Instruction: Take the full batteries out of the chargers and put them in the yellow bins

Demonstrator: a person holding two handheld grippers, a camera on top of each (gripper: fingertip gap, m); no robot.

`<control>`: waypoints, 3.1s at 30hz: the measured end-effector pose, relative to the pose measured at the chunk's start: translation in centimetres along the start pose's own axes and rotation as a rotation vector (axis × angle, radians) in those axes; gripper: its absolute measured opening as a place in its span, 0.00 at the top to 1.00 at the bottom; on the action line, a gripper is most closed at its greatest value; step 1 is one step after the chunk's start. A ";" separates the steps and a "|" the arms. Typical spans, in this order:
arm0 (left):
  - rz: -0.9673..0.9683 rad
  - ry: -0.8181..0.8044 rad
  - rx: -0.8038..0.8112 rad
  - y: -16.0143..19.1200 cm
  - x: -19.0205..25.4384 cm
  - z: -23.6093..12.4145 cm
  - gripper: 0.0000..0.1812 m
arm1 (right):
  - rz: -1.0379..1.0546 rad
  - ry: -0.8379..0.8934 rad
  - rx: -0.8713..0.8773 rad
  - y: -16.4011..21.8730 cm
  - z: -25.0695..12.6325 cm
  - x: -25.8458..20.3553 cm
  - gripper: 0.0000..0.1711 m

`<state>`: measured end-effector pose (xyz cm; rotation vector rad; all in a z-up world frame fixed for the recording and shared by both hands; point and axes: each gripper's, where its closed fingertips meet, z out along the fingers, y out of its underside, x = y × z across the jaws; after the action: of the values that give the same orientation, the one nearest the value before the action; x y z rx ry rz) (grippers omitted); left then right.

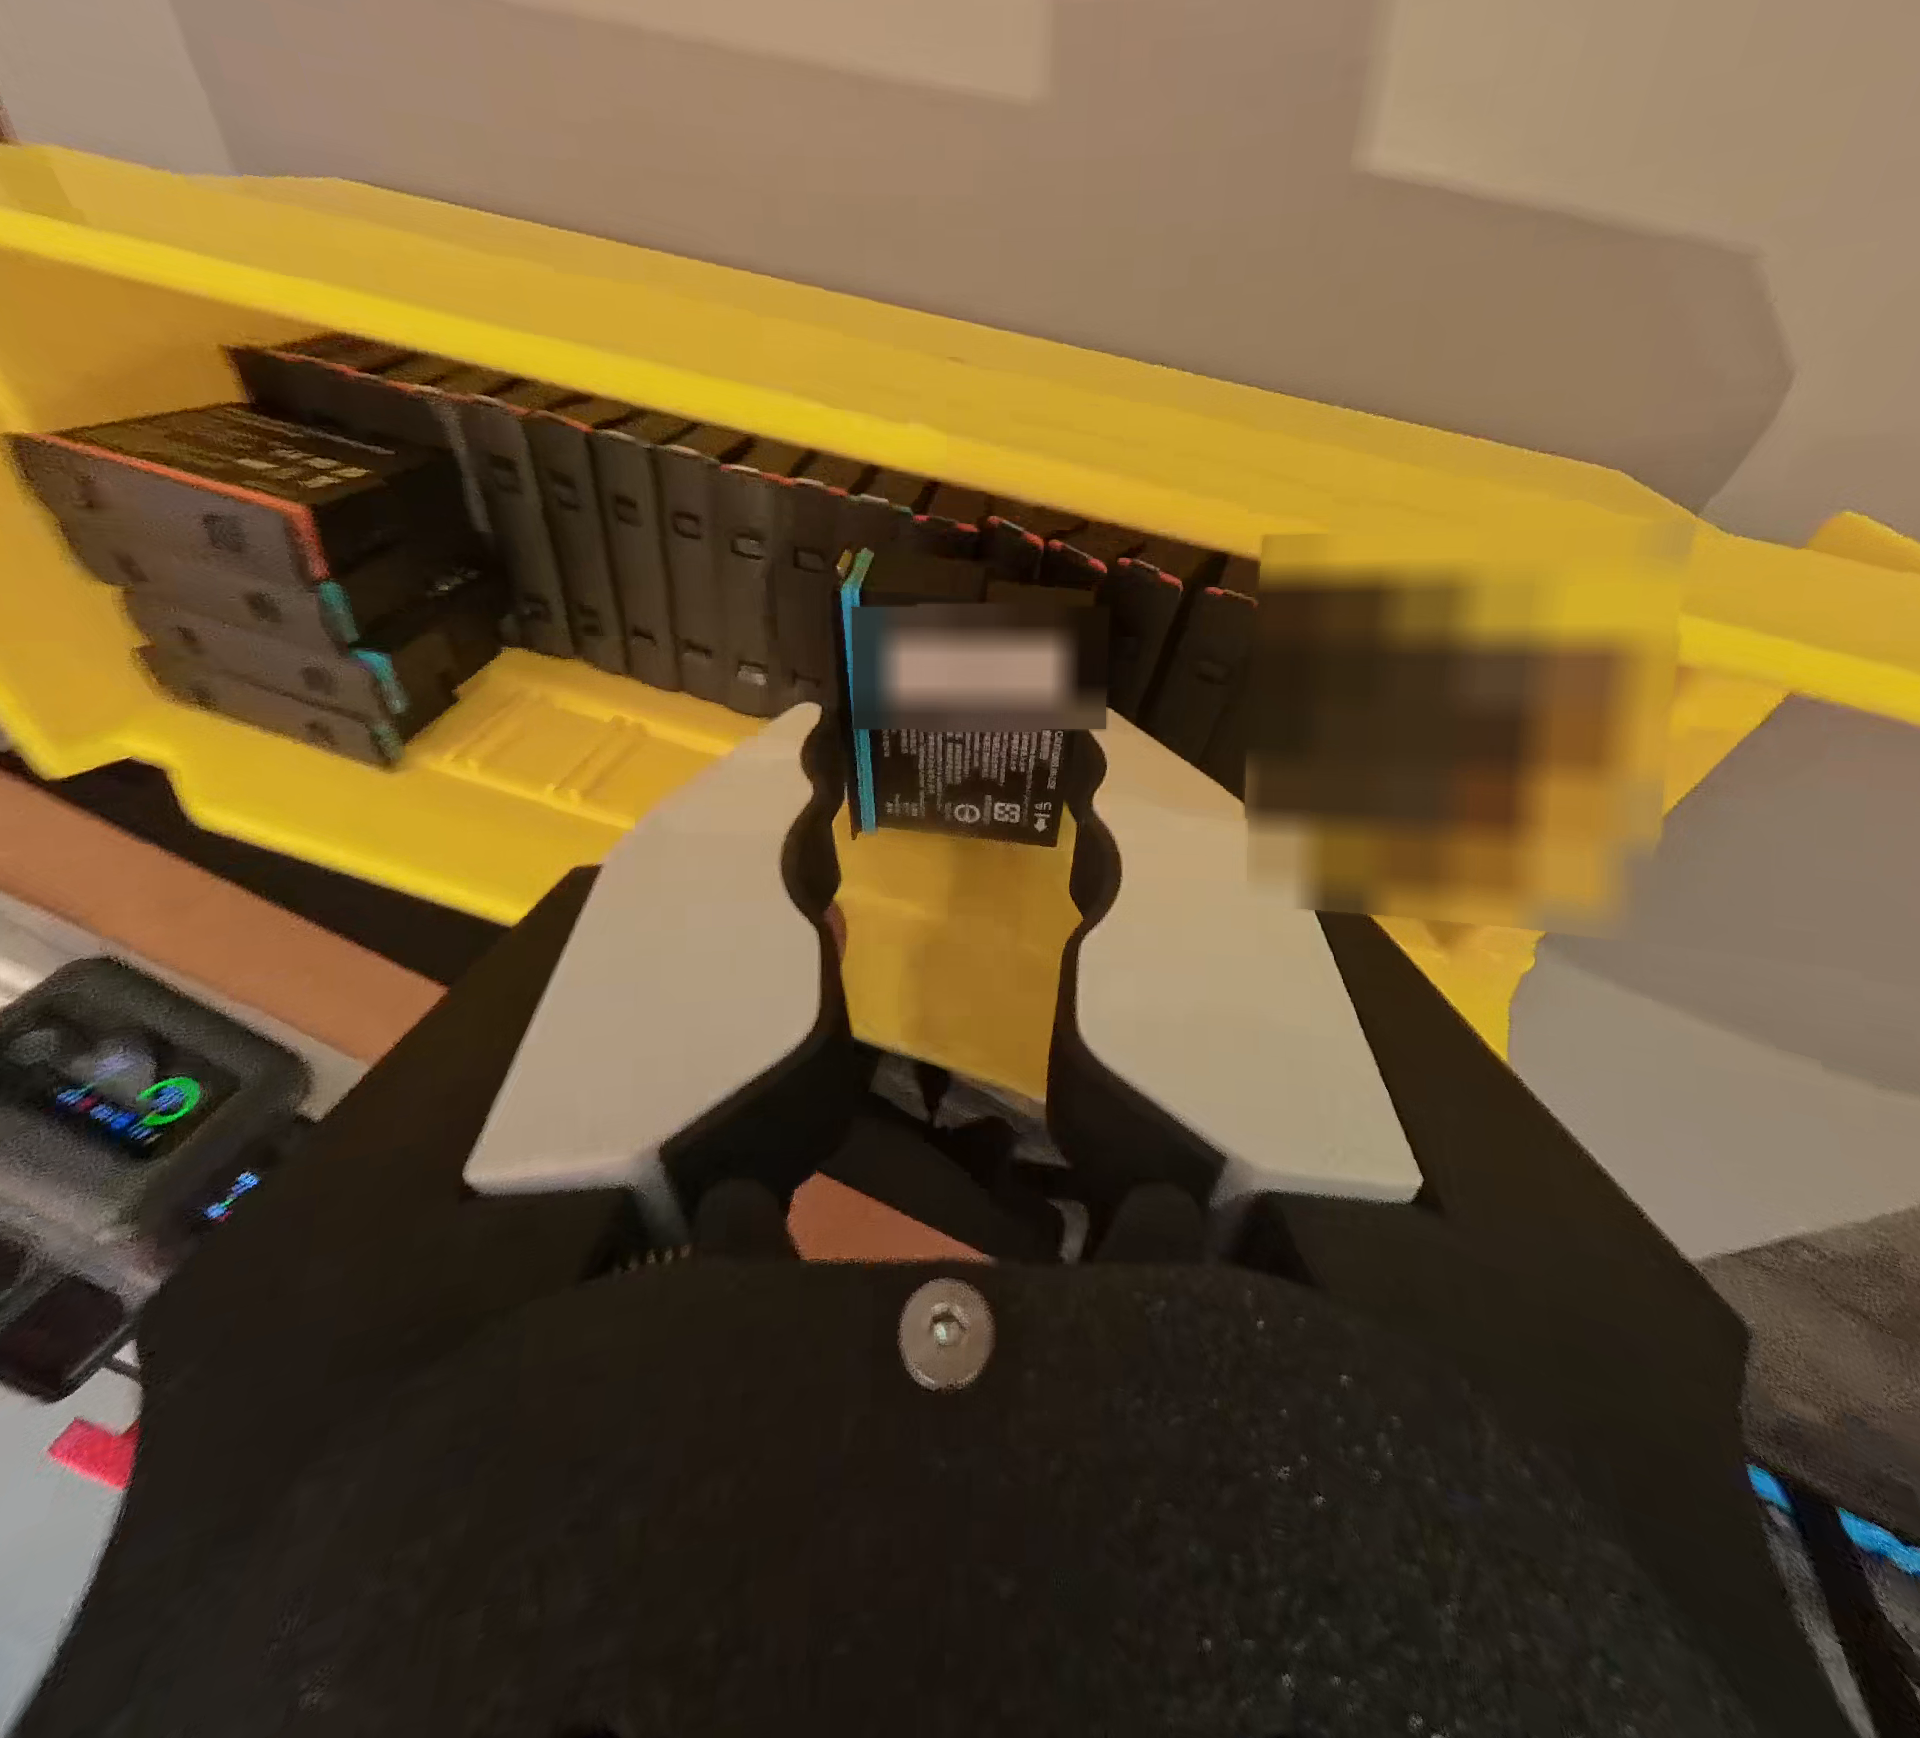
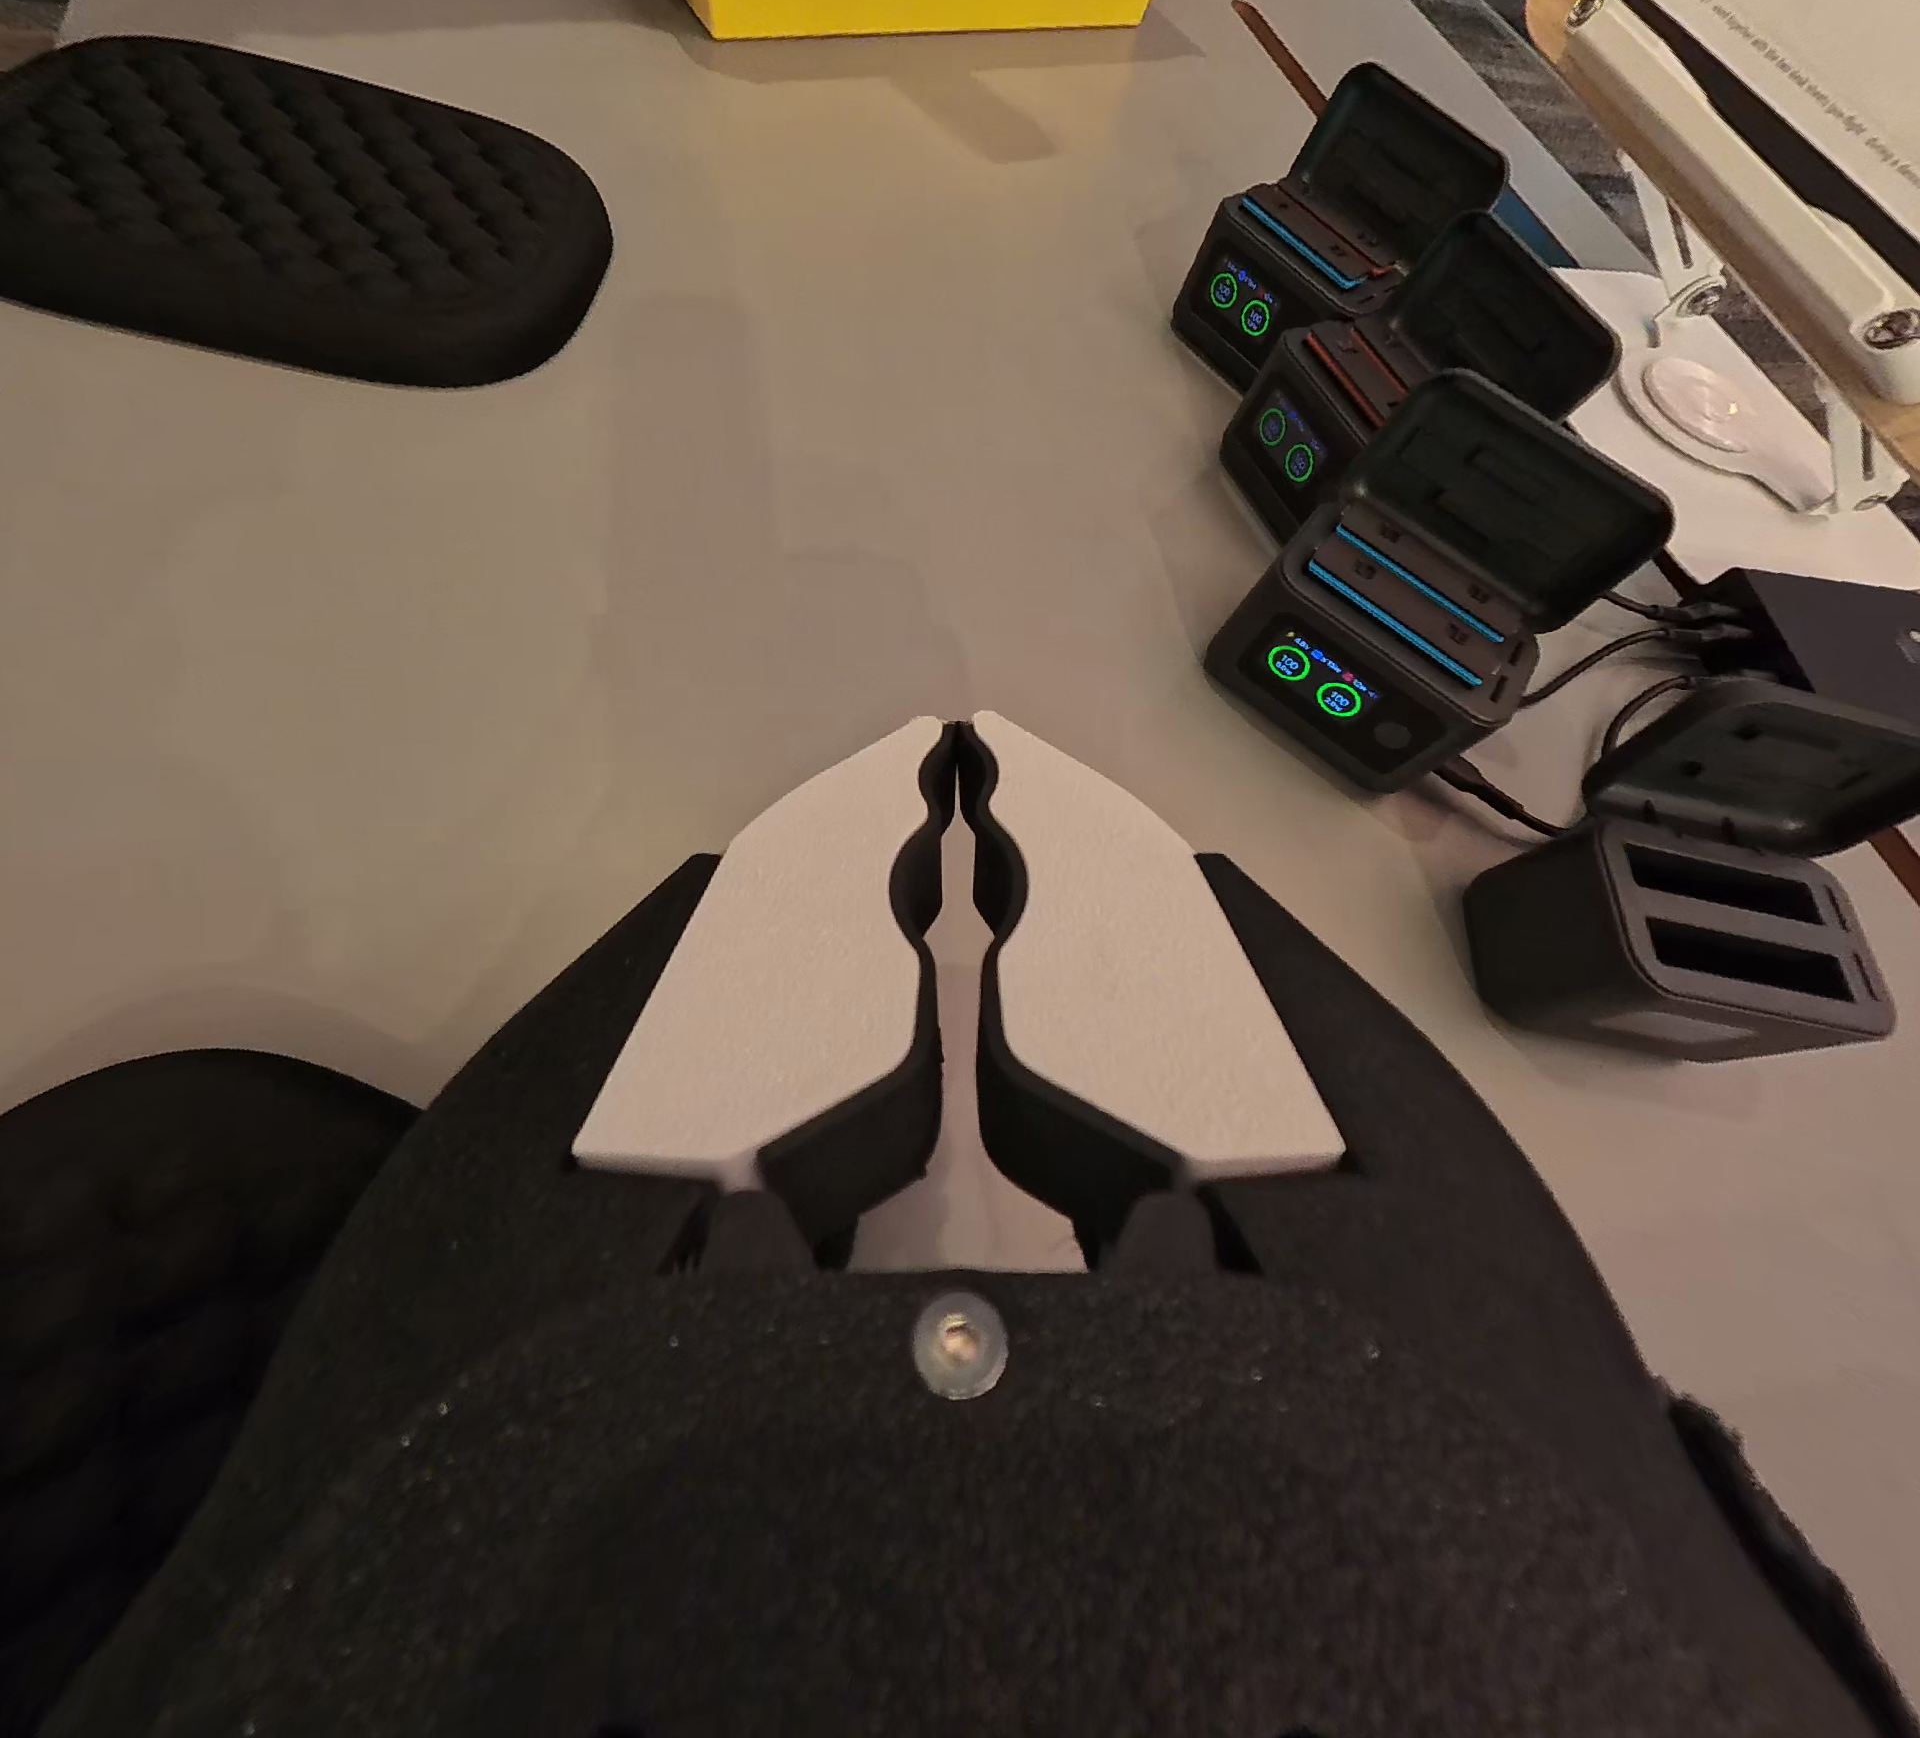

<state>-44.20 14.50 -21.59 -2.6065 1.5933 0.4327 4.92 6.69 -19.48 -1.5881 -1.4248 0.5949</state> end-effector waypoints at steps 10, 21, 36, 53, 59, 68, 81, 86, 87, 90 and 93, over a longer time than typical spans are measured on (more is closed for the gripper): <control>0.088 -0.341 0.476 -7.6 0.1 -12.4 0.77 | -0.005 0.016 0.071 -2.3 0.0 0.1 1.00; 0.183 -0.087 1.302 -24.2 13.6 -20.8 0.77 | 0.155 -0.020 0.406 -9.8 -0.6 -0.6 0.88; 0.095 0.703 1.819 -31.5 24.6 -21.8 0.77 | 0.071 -0.023 0.402 -9.6 2.3 -2.8 0.65; 0.088 0.665 1.588 -32.2 25.1 -16.4 0.72 | -0.003 0.010 0.141 -5.4 4.0 -2.4 0.73; -0.041 0.661 1.447 -33.4 24.2 -13.9 0.79 | -0.164 0.179 -0.001 -3.6 4.5 -0.9 0.73; -0.088 0.669 1.388 -33.6 23.9 -12.6 0.87 | -0.549 0.330 -0.034 -4.0 4.7 -1.6 0.73; -0.045 0.923 1.531 -31.9 24.9 -16.2 0.94 | -0.703 0.455 0.066 -5.9 3.7 -1.7 0.74; -0.003 0.775 1.546 -32.1 24.6 -15.8 0.94 | -0.628 0.429 0.075 -5.6 3.8 -1.5 0.74; 0.010 0.750 1.549 -32.1 24.6 -15.7 0.94 | -0.589 0.405 0.086 -5.7 3.8 -1.6 0.75; 0.047 0.671 1.538 -32.2 24.8 -15.2 0.94 | -0.457 0.307 0.103 -5.3 3.8 -1.8 0.76; 0.081 0.601 1.516 -32.6 25.2 -14.6 0.94 | -0.322 0.195 0.135 -5.2 3.3 -2.1 0.80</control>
<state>-1.77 5.11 -17.47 -1.4317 1.2043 -1.1856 -0.96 5.32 -17.09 -1.2410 -1.4217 0.3295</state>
